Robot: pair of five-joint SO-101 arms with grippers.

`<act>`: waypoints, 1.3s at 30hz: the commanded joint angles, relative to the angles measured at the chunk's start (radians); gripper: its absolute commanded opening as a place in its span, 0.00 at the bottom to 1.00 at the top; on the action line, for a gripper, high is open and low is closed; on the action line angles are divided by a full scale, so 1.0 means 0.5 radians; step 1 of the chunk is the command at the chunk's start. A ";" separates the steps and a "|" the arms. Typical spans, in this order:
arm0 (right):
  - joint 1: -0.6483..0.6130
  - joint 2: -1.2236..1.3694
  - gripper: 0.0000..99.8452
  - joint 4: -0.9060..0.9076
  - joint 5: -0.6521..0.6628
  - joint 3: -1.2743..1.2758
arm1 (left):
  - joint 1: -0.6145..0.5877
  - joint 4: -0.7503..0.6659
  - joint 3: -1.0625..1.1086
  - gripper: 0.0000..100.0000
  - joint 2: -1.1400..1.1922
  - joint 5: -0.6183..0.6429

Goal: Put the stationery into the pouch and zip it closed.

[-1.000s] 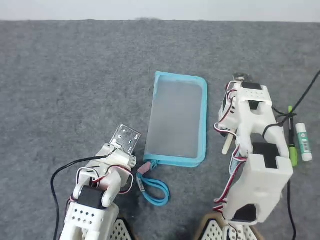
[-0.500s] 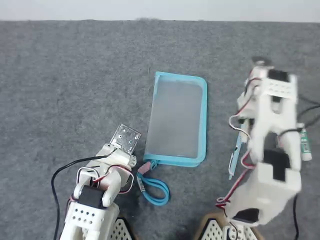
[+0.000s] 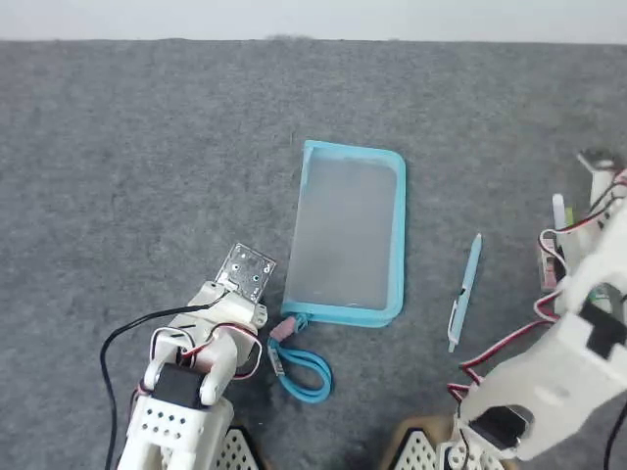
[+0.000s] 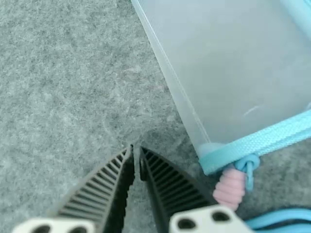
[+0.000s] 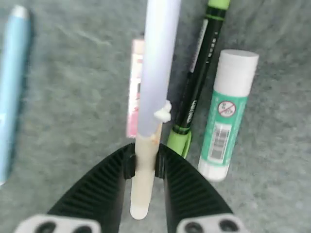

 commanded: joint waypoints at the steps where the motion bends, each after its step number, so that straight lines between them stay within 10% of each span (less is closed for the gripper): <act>1: 0.017 0.029 0.01 -0.087 0.043 -0.086 | 0.009 0.009 -0.017 0.02 -0.006 -0.012; 23: -0.023 0.035 0.17 0.078 -0.264 -0.221 | 0.009 0.009 -0.017 0.02 -0.006 -0.012; 30: -0.376 -0.376 0.13 0.330 -0.503 -0.055 | 0.009 0.009 -0.017 0.02 -0.006 -0.012; 39: -1.048 -0.925 0.13 -0.259 -0.927 1.010 | 0.009 0.009 -0.017 0.02 -0.006 -0.012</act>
